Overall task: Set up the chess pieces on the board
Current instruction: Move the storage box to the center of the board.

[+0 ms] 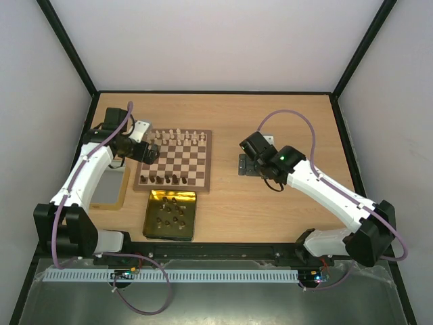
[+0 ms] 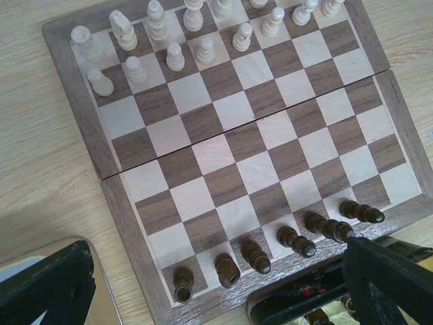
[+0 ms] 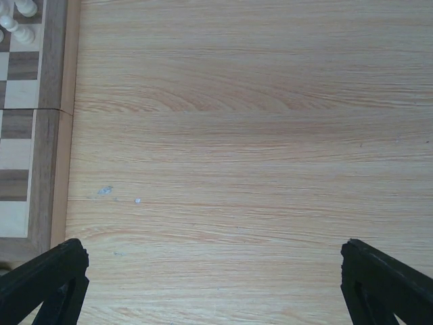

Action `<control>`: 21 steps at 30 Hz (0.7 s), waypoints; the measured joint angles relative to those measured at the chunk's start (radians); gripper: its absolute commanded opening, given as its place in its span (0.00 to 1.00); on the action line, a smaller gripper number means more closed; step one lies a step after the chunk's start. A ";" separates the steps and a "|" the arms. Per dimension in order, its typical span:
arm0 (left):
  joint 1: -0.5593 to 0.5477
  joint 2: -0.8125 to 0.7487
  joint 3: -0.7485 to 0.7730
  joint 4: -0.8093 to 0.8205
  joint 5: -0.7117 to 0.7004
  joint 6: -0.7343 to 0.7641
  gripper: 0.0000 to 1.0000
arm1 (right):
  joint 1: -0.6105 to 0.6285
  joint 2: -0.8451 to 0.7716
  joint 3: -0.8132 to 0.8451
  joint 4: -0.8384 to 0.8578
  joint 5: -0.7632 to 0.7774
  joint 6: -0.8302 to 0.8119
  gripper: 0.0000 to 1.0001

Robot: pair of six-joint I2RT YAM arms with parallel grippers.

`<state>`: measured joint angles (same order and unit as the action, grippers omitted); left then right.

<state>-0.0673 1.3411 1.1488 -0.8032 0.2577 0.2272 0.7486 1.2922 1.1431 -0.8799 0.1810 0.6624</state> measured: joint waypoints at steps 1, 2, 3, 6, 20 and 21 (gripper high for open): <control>0.000 0.000 0.000 0.000 0.000 0.000 1.00 | 0.000 -0.002 -0.004 0.002 -0.001 0.000 0.97; 0.000 0.000 0.000 0.000 0.000 0.000 1.00 | 0.000 -0.005 -0.006 0.002 -0.004 0.000 0.97; 0.000 0.000 0.000 0.000 0.000 0.000 1.00 | 0.000 -0.006 -0.008 0.002 -0.005 0.000 0.97; 0.000 0.000 0.000 0.000 -0.001 0.000 1.00 | 0.000 -0.011 -0.008 0.004 -0.011 0.000 0.97; 0.064 -0.016 -0.019 -0.008 -0.125 0.011 0.86 | 0.000 -0.056 -0.060 0.029 0.021 0.019 0.98; 0.097 -0.023 -0.019 -0.017 -0.130 0.021 0.83 | 0.000 -0.058 -0.060 0.030 0.019 0.019 0.97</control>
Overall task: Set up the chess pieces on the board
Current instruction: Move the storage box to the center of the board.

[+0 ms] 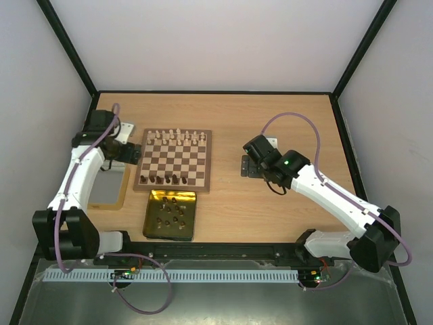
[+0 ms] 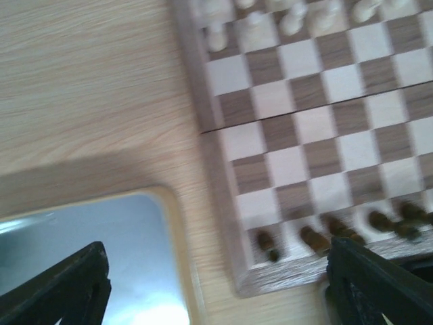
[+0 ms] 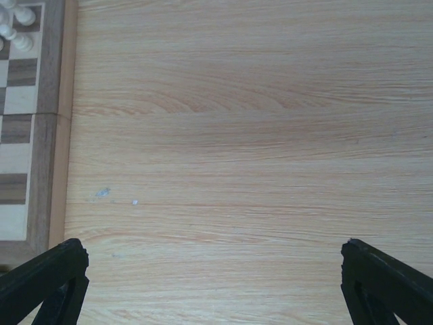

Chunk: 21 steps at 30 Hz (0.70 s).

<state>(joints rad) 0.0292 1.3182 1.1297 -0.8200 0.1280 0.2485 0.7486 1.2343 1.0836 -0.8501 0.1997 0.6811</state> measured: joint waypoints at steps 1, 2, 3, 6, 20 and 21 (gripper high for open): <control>0.031 -0.008 0.000 -0.010 -0.005 0.012 0.80 | 0.000 0.001 0.000 0.001 -0.006 -0.001 0.98; 0.063 -0.017 0.000 -0.021 -0.008 0.023 0.76 | 0.000 0.004 0.000 0.003 -0.020 -0.003 0.98; 0.094 -0.029 0.000 -0.033 -0.010 0.038 0.73 | 0.000 0.008 -0.002 0.005 -0.033 -0.004 0.99; 0.186 -0.068 -0.005 -0.067 -0.014 0.083 0.60 | 0.000 0.013 -0.030 0.033 -0.073 -0.007 0.99; 0.391 -0.036 -0.195 -0.047 -0.069 0.241 0.02 | 0.000 0.038 -0.061 0.079 -0.151 -0.025 0.92; 0.391 -0.016 -0.195 -0.029 -0.069 0.241 0.02 | 0.000 0.038 -0.061 0.079 -0.157 -0.024 0.92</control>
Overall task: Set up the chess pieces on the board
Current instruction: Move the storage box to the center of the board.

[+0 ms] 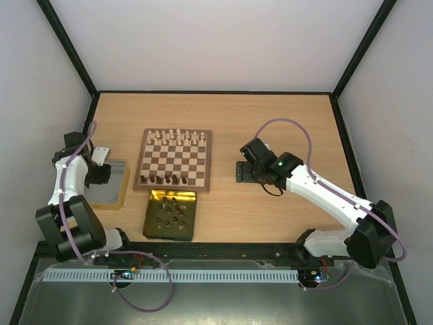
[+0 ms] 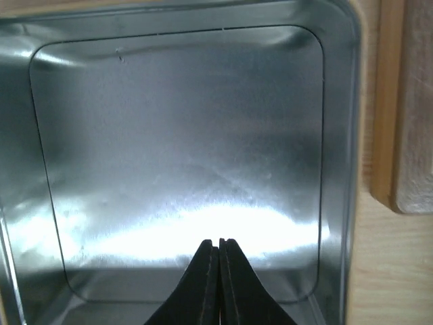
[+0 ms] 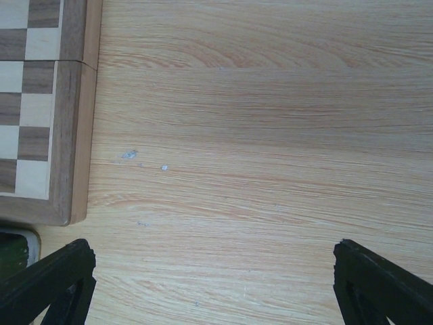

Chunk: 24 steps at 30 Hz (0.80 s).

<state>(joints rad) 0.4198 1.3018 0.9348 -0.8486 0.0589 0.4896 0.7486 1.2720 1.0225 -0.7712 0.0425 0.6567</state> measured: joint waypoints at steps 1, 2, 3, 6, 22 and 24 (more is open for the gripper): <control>0.000 0.018 0.000 0.016 0.000 0.000 0.02 | 0.000 0.000 0.000 0.000 -0.004 0.002 0.92; 0.000 0.037 0.000 0.032 0.000 -0.002 0.02 | 0.000 0.000 0.000 0.000 -0.007 0.003 0.92; 0.000 0.057 0.000 0.050 0.000 -0.003 0.02 | 0.000 0.000 -0.001 0.000 -0.009 0.005 0.92; 0.000 0.134 0.001 0.112 -0.008 -0.010 0.02 | 0.000 0.000 -0.011 0.000 -0.018 0.015 0.92; -0.007 0.640 0.431 0.270 -0.062 -0.093 0.02 | 0.000 -0.047 -0.069 -0.009 -0.022 0.078 0.92; -0.012 0.712 0.545 0.268 -0.077 -0.105 0.02 | 0.000 -0.047 -0.074 -0.013 -0.023 0.084 0.92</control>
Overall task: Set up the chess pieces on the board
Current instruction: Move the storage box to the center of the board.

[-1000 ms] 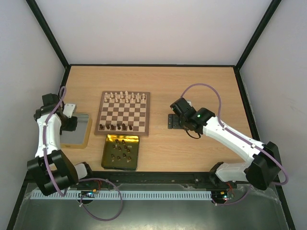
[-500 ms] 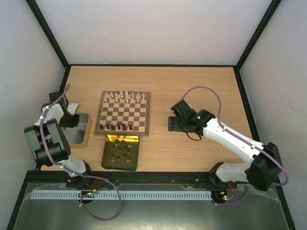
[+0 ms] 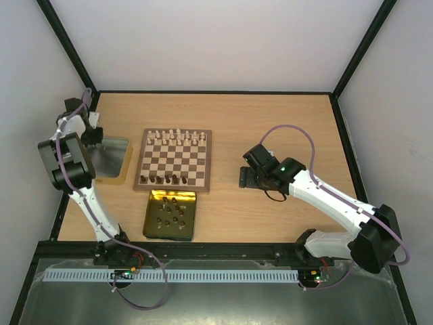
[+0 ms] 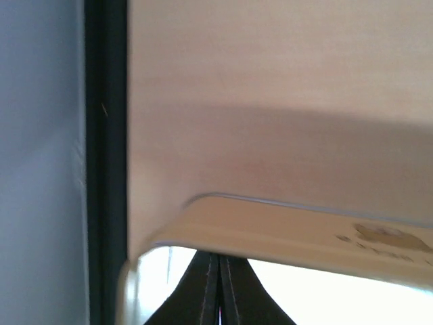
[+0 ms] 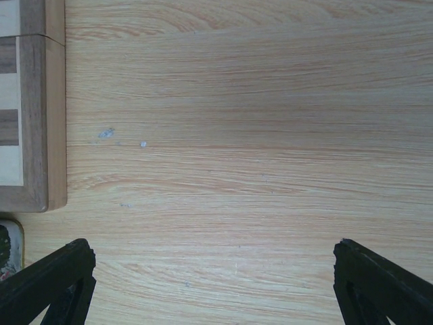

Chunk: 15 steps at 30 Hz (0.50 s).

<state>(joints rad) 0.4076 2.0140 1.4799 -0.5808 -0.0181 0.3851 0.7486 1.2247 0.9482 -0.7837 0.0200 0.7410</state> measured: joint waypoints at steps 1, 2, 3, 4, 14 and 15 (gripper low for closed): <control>-0.005 0.042 0.065 0.000 -0.012 -0.006 0.02 | 0.000 0.000 -0.002 -0.001 0.000 0.002 0.92; -0.010 0.075 0.119 -0.003 -0.019 -0.010 0.02 | 0.000 0.000 -0.004 -0.001 0.000 0.004 0.92; -0.016 0.112 0.181 -0.013 -0.029 -0.014 0.02 | 0.000 -0.001 -0.005 -0.002 0.000 0.005 0.92; -0.021 0.144 0.235 -0.024 -0.037 -0.016 0.02 | 0.000 -0.001 -0.005 -0.002 0.001 0.007 0.92; -0.050 0.074 0.288 -0.119 -0.027 -0.011 0.02 | 0.000 -0.023 -0.019 -0.021 0.008 0.013 0.92; -0.049 0.019 0.241 -0.133 -0.016 -0.005 0.02 | 0.000 -0.031 -0.026 -0.022 0.009 0.013 0.92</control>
<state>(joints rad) 0.3588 2.0331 1.7214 -0.7139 -0.0345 0.3805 0.7486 1.1934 0.9222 -0.8055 0.0292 0.7536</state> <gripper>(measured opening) 0.025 0.919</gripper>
